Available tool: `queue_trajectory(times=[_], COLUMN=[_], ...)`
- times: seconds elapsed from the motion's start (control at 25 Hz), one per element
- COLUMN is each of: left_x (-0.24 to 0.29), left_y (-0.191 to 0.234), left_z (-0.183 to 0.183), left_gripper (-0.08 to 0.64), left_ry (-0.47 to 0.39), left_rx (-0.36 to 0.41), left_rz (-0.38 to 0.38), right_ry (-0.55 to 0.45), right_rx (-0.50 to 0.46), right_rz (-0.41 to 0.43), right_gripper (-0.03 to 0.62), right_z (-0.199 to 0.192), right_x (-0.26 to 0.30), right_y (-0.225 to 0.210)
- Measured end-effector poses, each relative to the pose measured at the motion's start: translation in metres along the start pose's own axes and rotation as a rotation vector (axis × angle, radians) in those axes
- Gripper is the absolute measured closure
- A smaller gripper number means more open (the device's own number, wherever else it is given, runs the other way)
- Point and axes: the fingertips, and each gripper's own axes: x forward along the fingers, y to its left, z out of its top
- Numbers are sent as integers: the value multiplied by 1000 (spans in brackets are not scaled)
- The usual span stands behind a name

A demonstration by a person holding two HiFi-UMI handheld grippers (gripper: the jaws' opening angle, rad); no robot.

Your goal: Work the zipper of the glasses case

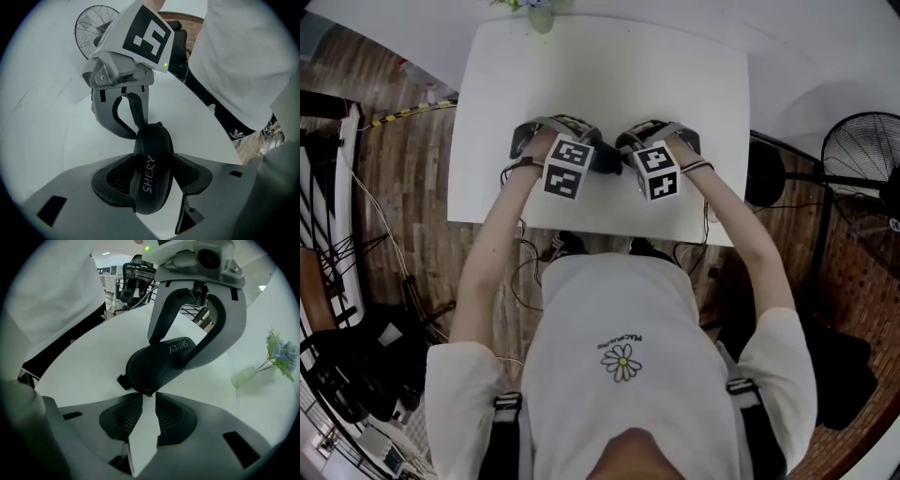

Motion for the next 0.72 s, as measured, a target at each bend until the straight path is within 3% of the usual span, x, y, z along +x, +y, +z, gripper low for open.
queue_trajectory(times=[0.28, 0.4, 0.72], left_x=[1, 1, 1], left_y=[-1, -1, -2], left_z=[-1, -2, -1], left_gripper=[305, 305, 305], left_ry=[-9, -7, -6], left_rx=[-10, -4, -5], left_rz=[-3, -3, -14], right_ry=[-23, -18, -52], right_rx=[151, 265, 352], right_rz=[42, 85, 143], right_gripper=[574, 574, 575], right_z=[0, 0, 0], right_x=[-1, -4, -2], right_y=[-3, -2, -1])
